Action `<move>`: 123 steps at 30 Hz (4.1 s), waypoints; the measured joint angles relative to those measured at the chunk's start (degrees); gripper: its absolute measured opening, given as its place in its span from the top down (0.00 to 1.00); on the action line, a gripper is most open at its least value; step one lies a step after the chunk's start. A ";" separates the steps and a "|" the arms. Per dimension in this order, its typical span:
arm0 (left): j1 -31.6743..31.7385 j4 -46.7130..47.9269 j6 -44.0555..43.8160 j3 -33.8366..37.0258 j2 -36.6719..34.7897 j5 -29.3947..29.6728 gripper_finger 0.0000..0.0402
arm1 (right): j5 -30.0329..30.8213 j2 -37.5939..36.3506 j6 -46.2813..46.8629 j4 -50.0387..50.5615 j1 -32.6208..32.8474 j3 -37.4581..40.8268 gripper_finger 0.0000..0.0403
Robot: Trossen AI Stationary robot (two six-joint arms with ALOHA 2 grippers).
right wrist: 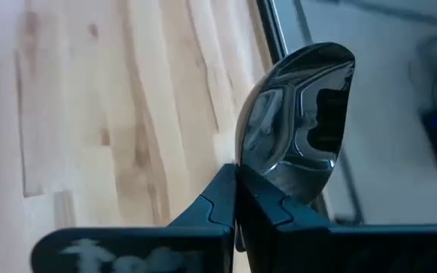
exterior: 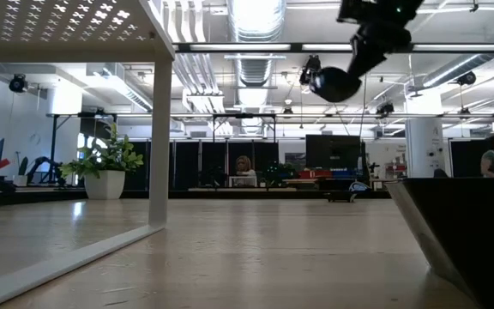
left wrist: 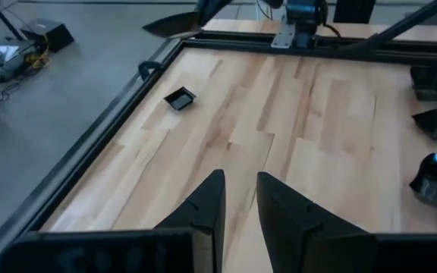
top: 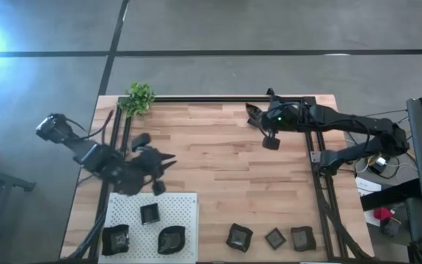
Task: Pick & Place Mini shaped plates
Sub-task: Stack the leaf shaped plate on top of the leaf shaped plate on the shelf
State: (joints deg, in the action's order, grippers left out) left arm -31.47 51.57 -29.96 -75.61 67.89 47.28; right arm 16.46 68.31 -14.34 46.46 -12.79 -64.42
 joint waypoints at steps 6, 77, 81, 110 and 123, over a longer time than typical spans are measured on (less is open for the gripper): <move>9.74 -11.74 11.30 0.00 2.97 -15.29 0.82 | -3.28 5.60 -6.16 0.12 4.07 -7.30 0.98; 23.75 -19.03 43.33 -2.78 14.63 -29.53 0.82 | -18.00 19.00 -30.65 -1.82 12.40 -20.22 0.98; 23.78 -19.15 43.85 -2.73 16.02 -29.26 0.82 | -18.00 19.00 -30.65 -1.82 12.40 -20.22 0.98; 23.76 -18.15 43.33 -3.45 15.41 -32.91 1.00 | -17.77 18.91 -31.23 -3.47 12.80 -20.20 0.85; 22.33 -14.57 31.06 -3.54 13.10 -33.29 1.00 | -17.86 16.31 -30.18 -3.48 13.95 -22.23 0.70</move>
State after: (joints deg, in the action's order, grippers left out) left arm -9.14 37.00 1.10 -79.15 80.99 14.00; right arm -1.41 84.62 -44.52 42.98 1.17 -86.65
